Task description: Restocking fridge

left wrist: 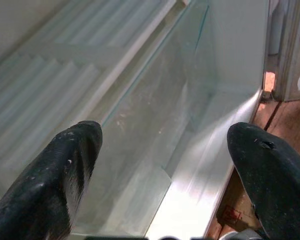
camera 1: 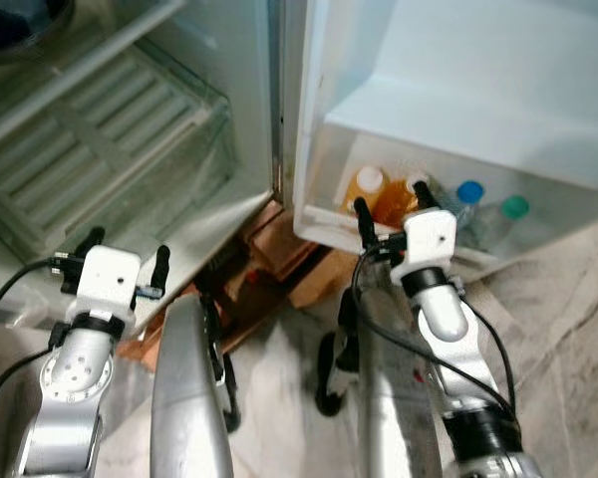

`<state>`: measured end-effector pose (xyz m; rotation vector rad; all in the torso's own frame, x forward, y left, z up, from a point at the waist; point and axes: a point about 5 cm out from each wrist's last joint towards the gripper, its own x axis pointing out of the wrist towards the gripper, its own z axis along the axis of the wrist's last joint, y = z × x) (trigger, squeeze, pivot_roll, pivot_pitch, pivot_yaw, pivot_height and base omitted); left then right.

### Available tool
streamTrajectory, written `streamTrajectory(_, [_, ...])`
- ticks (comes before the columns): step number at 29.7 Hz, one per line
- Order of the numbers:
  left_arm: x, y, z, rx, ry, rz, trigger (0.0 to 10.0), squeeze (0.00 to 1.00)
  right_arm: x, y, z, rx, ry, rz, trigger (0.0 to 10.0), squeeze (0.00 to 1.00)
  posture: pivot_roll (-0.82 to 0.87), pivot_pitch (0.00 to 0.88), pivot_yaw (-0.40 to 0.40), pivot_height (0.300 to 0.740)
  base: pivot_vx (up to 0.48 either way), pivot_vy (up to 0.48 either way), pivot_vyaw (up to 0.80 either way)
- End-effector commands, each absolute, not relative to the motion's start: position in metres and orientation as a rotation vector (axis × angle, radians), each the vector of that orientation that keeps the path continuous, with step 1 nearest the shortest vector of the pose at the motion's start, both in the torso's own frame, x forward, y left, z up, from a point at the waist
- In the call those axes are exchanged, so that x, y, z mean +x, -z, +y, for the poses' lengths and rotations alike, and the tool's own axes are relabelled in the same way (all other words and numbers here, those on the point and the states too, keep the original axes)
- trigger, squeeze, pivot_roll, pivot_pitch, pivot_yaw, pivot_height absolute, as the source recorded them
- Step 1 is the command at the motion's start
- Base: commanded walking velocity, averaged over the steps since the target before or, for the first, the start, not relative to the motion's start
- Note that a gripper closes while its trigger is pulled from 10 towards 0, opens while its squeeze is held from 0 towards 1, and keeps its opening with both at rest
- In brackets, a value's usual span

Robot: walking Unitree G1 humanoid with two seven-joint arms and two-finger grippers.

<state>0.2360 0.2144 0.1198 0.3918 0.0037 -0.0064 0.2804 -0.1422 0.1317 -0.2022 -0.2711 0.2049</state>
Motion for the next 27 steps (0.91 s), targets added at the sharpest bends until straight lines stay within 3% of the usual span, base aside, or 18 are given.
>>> streamTrajectory(1, [0.228,-0.112,0.212,0.375,0.018,0.028,10.0,0.00,0.269,-0.129,-0.146,-0.194,-0.209,-0.237,10.0,0.00,0.05,0.214,-0.023,0.555,0.000,0.000,0.00])
streamTrajectory(10, [0.242,-0.107,0.193,0.314,0.035,-0.008,10.0,0.00,0.250,-0.124,-0.142,-0.050,-0.104,-0.165,10.0,0.00,0.03,0.093,-0.040,0.555,0.000,0.000,0.00])
streamTrajectory(17, [0.265,-0.111,0.187,0.305,0.047,-0.052,10.0,0.00,0.259,-0.129,-0.149,-0.023,-0.065,-0.177,10.0,0.00,0.00,0.006,-0.040,0.584,0.000,0.000,0.00])
streamTrajectory(27, [0.270,-0.112,0.188,0.294,0.026,-0.084,10.0,0.00,0.269,-0.131,-0.156,-0.023,-0.042,-0.166,10.0,0.00,0.01,0.000,-0.043,0.633,0.000,0.000,0.00])
